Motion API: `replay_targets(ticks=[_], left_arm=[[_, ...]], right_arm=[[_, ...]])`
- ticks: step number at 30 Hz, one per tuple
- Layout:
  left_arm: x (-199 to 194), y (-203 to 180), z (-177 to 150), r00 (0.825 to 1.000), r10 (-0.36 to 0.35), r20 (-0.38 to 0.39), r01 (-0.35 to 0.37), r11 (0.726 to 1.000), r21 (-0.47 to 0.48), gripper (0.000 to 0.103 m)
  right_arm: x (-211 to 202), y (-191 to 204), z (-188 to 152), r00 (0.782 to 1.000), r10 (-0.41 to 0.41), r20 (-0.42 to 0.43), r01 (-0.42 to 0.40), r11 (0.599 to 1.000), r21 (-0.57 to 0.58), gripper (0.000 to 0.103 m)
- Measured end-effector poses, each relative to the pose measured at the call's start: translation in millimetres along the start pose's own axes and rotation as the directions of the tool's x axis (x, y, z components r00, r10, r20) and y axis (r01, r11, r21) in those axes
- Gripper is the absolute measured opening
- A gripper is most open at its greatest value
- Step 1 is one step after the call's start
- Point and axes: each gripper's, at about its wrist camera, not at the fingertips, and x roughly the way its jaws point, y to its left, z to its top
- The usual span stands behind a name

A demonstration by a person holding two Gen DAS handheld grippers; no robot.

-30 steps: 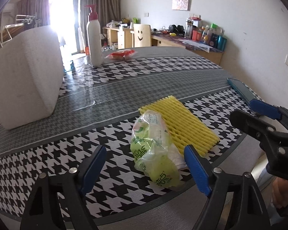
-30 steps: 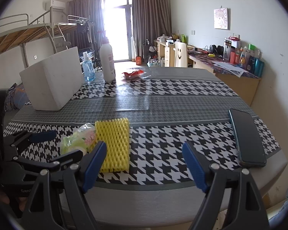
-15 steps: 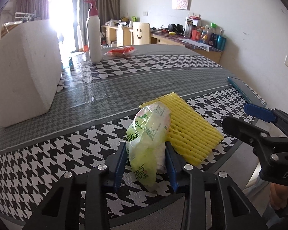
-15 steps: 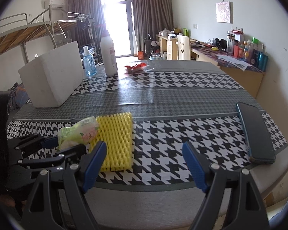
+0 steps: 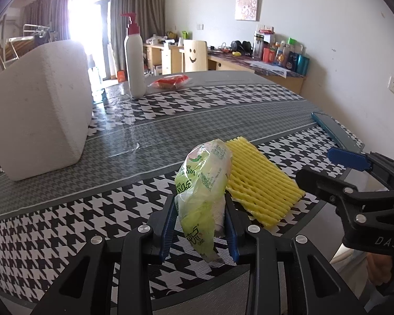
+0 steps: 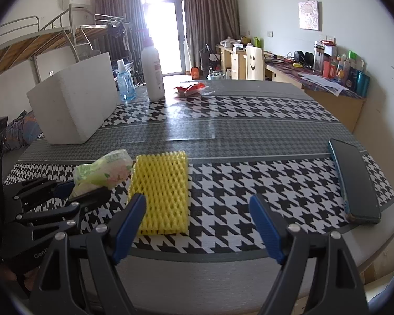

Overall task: Organize soft objects
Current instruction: 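Close the left tool on the plastic bag while the right tool grasps the yellow sleeve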

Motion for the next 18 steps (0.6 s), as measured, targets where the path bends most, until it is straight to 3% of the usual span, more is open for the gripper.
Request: replay_targets(ticks=[18], left_arm=[[-18.2,19.2,-3.7,0.999,0.034,0.027,-0.033,0.999,-0.024,0.035]], right_arm=[[13.3,23.2,3.3,0.999,0.036,-0.034,-0.037,0.998,-0.045,0.084]])
